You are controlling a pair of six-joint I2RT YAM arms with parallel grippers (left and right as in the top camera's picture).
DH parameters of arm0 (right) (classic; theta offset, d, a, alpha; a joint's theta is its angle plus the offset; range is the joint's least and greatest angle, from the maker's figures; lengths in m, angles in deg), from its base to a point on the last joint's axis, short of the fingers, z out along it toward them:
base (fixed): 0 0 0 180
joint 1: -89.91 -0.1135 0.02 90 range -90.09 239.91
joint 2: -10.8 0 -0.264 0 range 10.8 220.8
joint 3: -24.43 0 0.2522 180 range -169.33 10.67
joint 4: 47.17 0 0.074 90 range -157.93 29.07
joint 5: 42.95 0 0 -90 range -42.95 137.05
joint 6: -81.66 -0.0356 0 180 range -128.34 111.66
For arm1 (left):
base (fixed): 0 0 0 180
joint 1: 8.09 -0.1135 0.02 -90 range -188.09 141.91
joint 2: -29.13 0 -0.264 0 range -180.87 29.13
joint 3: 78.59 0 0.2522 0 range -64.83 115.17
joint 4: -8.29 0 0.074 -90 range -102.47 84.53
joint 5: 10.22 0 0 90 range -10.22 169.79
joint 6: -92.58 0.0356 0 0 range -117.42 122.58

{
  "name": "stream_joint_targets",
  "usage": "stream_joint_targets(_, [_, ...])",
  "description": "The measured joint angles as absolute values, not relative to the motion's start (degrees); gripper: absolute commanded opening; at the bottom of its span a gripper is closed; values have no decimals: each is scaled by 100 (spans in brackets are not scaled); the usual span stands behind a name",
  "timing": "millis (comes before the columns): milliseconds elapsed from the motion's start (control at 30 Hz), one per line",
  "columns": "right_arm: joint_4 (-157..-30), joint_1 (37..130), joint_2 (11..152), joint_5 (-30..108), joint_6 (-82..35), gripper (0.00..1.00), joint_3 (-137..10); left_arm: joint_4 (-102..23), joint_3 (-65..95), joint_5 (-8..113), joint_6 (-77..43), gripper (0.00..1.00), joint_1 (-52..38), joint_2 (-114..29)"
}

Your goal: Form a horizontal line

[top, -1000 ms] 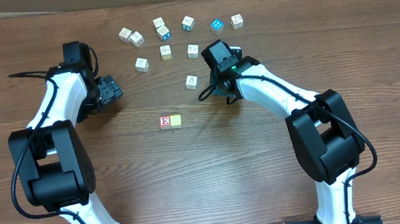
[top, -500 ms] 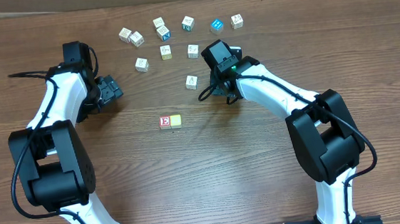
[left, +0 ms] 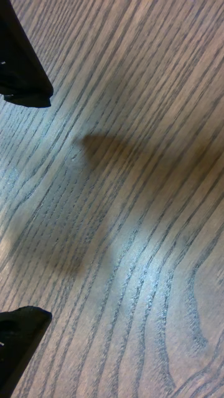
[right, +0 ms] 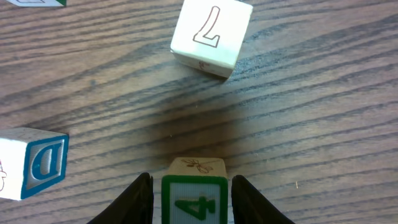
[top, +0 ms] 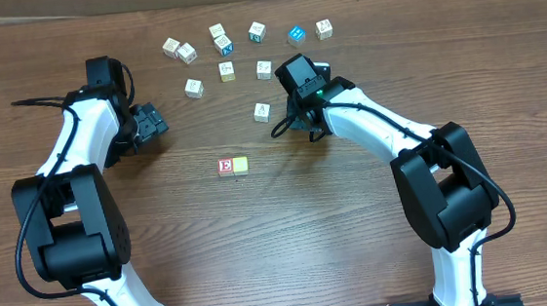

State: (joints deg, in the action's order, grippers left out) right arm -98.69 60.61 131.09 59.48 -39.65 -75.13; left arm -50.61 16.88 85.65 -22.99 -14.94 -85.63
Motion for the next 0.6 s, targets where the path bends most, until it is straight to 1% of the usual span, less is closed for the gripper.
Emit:
stream_joint_targets(400, [-9996, 6063, 13109, 5948, -3963, 37, -7511, -5061, 1688, 8565, -2299, 99, -1494, -8563])
stream_joint_targets(500, [-9992, 6063, 13109, 5948, -3952, 27, -7511, -5061, 1688, 8565, -2299, 99, -1494, -8563])
stream_joint_targets(600, [-9985, 6063, 13109, 5950, -3967, 25, -7511, -5061, 1688, 8565, -2299, 100, -1494, -8563])
